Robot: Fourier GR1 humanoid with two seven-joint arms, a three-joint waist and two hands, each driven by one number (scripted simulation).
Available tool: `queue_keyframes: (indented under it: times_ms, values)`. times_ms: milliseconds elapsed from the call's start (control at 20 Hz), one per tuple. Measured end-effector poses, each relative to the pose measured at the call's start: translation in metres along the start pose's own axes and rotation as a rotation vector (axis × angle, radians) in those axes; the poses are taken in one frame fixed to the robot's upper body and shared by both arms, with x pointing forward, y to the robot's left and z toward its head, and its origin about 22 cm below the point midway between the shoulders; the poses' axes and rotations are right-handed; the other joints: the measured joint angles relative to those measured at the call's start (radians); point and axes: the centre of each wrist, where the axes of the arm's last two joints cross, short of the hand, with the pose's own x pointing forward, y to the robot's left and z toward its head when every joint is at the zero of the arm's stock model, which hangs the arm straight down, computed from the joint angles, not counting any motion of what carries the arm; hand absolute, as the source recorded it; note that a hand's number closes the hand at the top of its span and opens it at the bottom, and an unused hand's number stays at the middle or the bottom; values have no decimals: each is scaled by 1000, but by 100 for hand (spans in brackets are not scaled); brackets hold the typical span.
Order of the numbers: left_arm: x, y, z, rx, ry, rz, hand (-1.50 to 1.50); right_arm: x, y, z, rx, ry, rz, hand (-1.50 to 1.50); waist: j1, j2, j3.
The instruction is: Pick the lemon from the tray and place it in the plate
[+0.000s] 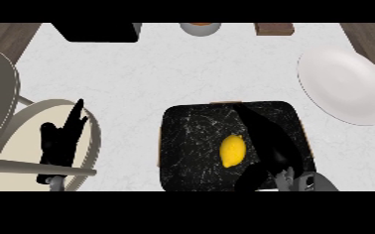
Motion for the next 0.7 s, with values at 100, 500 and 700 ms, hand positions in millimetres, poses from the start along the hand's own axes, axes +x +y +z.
queue_keyframes:
  times_ms: [100,500,700]
  values:
    - [0,0,-1,-3,2,-2,0,-5,4,-1,17,12,2,-150,-1,-1,0]
    - [-1,-1,-2,-2,5,-3,0,-3,6,-14,52,23,13,-150,1,-2,3]
    - [0,0,-2,-2,0,-3,0,-3,18,-19,70,26,13,-150,0,-1,1]
